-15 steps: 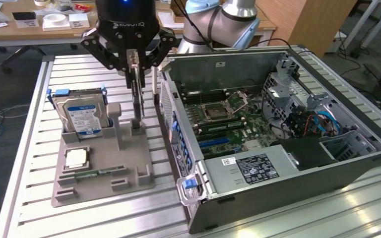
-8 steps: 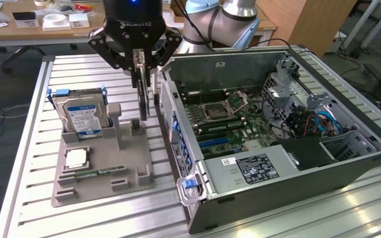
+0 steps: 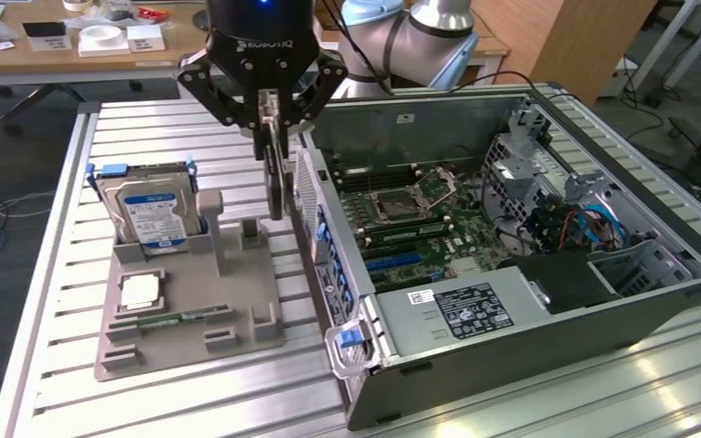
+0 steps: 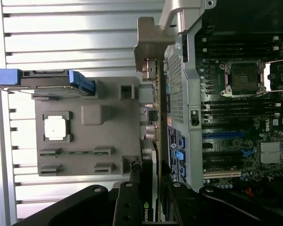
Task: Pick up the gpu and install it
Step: 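Pick up the gpu and move the gpu toward the slot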
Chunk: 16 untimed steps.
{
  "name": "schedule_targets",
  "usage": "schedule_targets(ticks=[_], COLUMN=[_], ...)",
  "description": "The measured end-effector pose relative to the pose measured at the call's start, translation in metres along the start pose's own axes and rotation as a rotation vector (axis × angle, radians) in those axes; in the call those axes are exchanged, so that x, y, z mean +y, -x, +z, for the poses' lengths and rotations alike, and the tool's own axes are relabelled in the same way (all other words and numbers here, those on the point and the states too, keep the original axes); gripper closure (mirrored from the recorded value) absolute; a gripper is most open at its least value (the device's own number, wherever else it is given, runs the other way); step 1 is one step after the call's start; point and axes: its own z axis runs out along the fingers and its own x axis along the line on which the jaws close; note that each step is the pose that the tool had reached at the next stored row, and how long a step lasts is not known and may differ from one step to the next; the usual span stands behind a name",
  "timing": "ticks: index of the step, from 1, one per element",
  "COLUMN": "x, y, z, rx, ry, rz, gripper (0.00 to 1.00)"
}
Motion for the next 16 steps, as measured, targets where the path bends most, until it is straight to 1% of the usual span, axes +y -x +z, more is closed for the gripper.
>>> schedule_targets(ticks=[8,16], x=[0.0008,0.0020], y=[0.009,0.019], z=[0.0002,0.0004], rx=[0.0003,0.0006], ry=[0.0048,0.0083], rz=[0.000,0.000], gripper=[0.73,0.73])
